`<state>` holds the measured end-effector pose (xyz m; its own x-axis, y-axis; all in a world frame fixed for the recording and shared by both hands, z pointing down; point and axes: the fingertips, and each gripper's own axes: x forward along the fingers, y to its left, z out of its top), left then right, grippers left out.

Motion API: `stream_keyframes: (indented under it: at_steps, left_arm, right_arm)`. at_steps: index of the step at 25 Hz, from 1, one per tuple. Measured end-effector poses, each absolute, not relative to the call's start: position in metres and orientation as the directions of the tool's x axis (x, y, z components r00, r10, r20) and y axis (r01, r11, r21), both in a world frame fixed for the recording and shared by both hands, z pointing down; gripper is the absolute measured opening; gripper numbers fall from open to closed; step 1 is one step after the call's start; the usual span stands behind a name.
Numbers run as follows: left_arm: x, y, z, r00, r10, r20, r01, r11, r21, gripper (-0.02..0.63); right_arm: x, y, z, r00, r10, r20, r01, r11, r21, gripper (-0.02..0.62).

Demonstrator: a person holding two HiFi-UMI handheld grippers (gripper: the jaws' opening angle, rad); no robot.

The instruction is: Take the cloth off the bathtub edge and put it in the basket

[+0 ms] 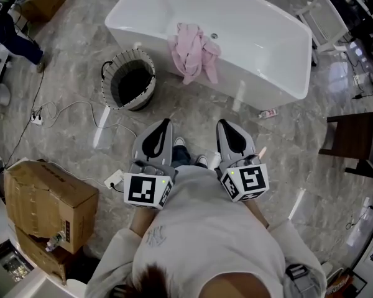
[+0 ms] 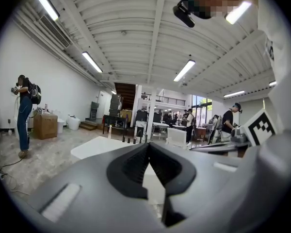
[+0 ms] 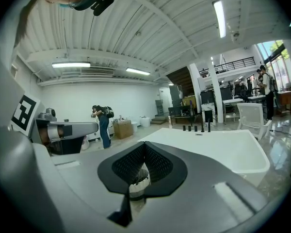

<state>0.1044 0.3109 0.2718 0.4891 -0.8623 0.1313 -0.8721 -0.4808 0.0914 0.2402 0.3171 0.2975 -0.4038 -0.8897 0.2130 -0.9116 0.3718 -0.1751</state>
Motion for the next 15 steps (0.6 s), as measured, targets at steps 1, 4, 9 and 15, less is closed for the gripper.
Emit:
stream_keyframes:
  at_steps: [1,4,9,15]
  left_arm:
    - [0.100,0.306,0.271,0.493,-0.860,0.128,-0.870,-0.486,0.088,0.048]
    - [0.086,0.293,0.271,0.500,-0.857,0.124,-0.866,-0.493,0.083,0.048]
    - [0.068,0.280,0.274,0.506,-0.853,0.124,-0.862,-0.498,0.090,0.048]
    - [0.057,0.266,0.280,0.515,-0.847,0.133,-0.857,-0.504,0.111,0.048]
  right_arm:
    - [0.236,0.312,0.297,-0.401,-0.891,0.211,-0.913,0.369,-0.175,-0.002]
    - [0.222,0.297,0.297,-0.398,-0.894,0.206,-0.914,0.366,-0.176,-0.002]
    - [0.204,0.284,0.298,-0.395,-0.896,0.204,-0.914,0.363,-0.179,-0.002]
    - [0.193,0.274,0.304,-0.391,-0.893,0.225,-0.917,0.357,-0.178,-0.002]
